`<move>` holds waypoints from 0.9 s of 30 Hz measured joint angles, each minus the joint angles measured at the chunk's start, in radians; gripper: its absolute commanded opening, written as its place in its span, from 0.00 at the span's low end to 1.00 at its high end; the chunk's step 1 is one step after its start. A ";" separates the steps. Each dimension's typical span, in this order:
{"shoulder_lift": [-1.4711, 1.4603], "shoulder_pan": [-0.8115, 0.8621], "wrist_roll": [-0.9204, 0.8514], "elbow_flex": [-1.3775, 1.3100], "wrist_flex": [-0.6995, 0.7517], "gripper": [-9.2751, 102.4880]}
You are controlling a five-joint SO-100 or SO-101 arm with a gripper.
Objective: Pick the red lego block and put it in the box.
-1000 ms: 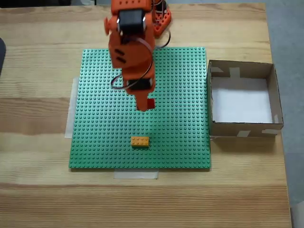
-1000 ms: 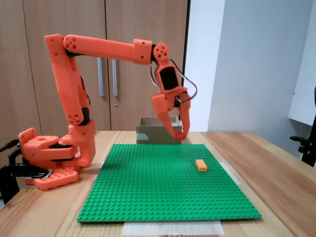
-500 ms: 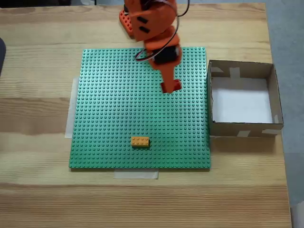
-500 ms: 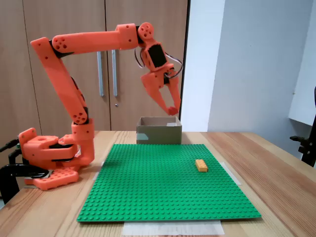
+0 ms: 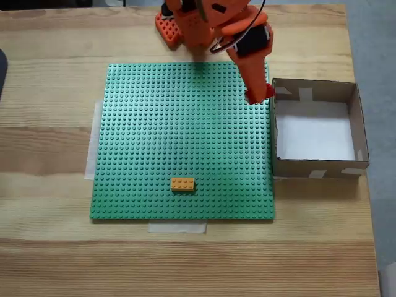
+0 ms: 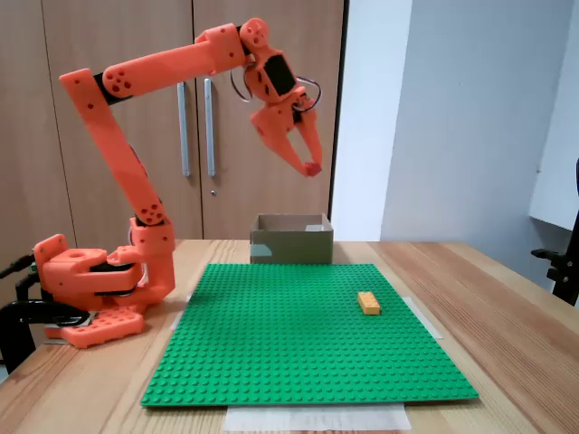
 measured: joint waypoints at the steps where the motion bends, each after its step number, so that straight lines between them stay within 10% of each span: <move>1: 0.000 -0.014 0.002 -0.008 0.000 0.07; 27: 0.000 -0.382 -0.003 0.235 -0.265 0.07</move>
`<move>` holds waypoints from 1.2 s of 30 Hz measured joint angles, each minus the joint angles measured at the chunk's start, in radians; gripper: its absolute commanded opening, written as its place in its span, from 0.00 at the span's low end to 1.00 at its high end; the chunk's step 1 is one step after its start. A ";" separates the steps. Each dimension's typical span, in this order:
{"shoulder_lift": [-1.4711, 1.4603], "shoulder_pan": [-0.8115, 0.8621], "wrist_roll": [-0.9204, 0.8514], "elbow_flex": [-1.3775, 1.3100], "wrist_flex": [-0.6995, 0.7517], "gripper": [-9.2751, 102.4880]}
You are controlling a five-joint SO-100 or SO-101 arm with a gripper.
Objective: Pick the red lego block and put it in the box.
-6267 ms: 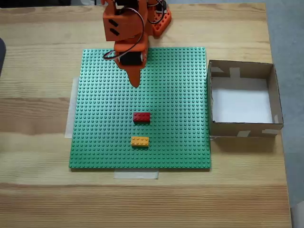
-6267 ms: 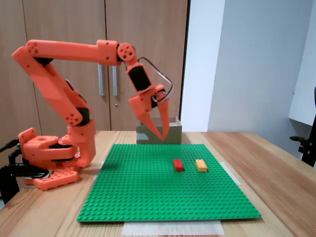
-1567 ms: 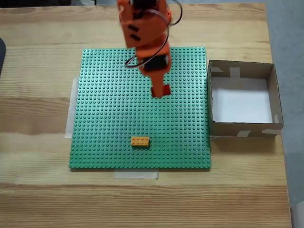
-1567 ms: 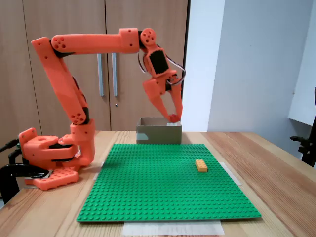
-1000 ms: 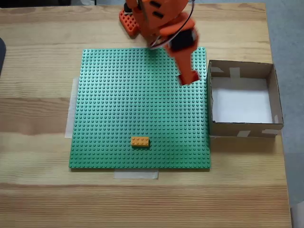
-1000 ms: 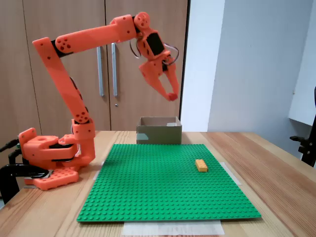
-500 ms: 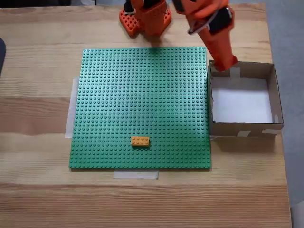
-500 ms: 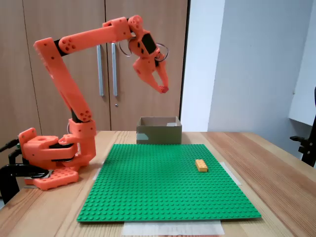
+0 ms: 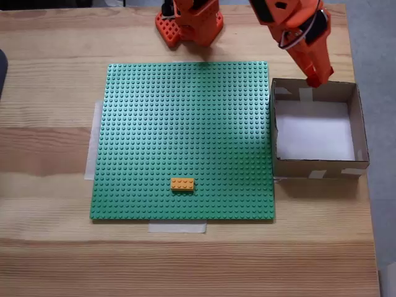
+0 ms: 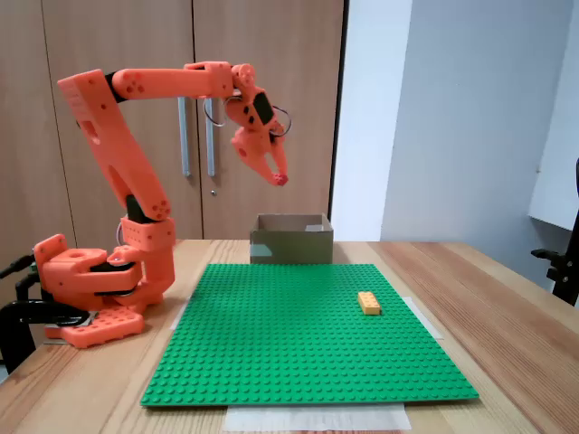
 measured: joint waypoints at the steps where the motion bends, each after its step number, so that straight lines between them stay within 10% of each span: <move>1: 0.000 -0.003 -0.002 0.008 -0.015 0.07; 36: -0.469 0.025 0.061 -0.362 0.083 0.07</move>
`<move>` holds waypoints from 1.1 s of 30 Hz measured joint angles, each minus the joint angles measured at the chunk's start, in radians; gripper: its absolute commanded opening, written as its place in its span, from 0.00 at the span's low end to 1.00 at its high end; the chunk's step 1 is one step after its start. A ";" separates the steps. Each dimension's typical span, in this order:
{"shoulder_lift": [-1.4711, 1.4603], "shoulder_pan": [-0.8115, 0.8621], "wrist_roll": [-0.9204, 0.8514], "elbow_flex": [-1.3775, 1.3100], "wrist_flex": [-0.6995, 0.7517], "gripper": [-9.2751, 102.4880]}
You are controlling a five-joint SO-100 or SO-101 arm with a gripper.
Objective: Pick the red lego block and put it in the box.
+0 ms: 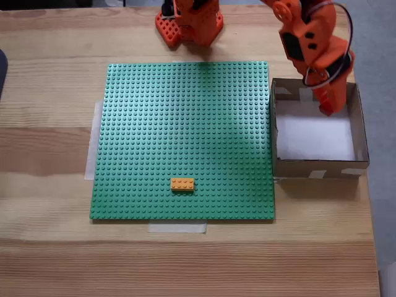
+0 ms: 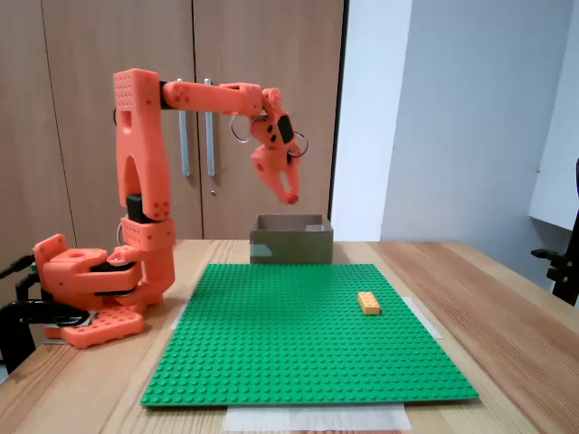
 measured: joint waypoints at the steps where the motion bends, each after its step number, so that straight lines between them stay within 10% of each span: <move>1: -0.023 0.002 0.002 -0.023 0.011 0.07; 33: -0.426 0.018 0.015 -0.198 0.081 0.07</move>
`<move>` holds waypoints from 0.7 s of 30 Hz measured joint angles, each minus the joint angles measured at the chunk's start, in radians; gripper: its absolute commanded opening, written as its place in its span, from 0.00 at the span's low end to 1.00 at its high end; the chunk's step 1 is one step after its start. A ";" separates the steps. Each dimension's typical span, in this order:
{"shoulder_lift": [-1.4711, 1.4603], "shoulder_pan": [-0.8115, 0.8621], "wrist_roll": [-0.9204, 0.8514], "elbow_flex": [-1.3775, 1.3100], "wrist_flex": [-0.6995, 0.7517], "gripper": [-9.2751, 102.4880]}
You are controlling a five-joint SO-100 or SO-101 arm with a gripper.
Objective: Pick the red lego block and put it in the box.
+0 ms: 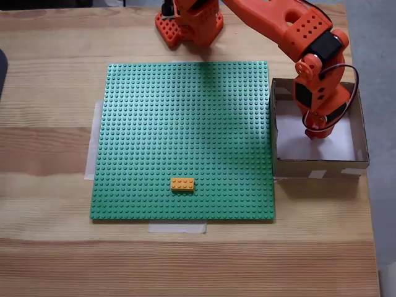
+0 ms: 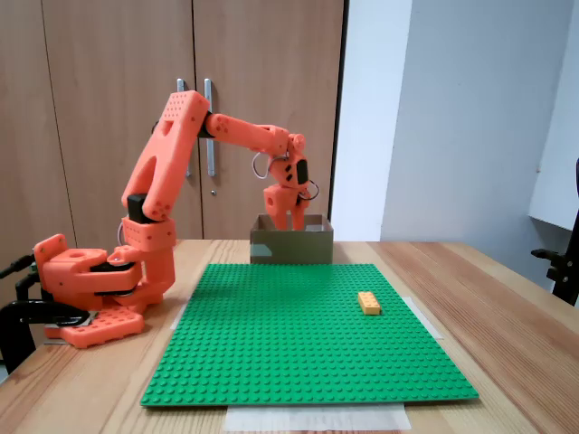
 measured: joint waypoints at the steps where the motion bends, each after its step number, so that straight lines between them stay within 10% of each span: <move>1: -0.005 0.000 0.000 0.000 0.000 0.07; 21: -0.005 0.015 -0.025 0.072 -0.077 0.15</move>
